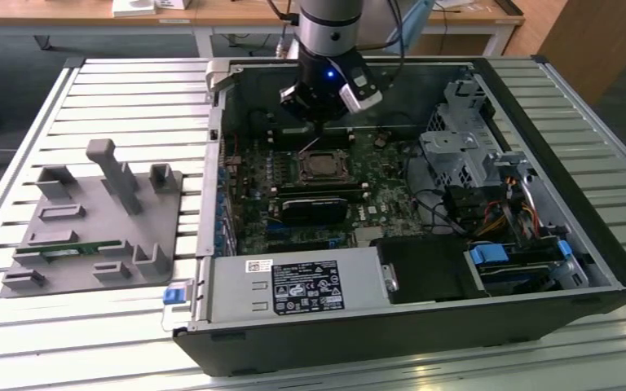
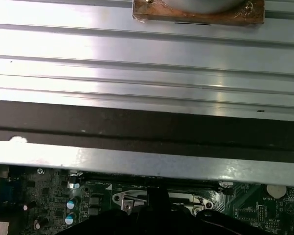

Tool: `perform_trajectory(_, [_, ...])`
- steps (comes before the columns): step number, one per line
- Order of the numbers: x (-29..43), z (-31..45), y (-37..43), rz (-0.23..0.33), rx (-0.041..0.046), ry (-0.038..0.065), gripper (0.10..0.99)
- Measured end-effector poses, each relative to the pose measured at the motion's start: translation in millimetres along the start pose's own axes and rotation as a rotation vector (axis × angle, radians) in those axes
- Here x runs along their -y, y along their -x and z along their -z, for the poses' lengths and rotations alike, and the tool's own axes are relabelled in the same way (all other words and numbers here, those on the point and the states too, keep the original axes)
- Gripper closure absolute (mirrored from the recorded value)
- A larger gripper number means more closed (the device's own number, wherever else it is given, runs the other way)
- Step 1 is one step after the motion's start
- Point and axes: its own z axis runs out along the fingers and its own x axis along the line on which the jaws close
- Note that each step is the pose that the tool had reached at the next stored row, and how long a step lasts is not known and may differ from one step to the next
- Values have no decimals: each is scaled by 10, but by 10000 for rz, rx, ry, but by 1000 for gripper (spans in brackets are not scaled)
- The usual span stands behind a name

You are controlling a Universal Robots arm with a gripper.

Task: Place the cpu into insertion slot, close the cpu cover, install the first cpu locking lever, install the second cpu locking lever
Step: 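Install the first cpu locking lever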

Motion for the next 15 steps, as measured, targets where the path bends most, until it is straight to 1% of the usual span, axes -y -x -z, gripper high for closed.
perform_trajectory(5, [-4, -54, 62, 1, -1, -11, 980])
perform_trajectory(11, [-5, -106, 99, 0, -4, -74, 980])
perform_trajectory(15, [-3, -135, 132, -1, -5, -93, 980])
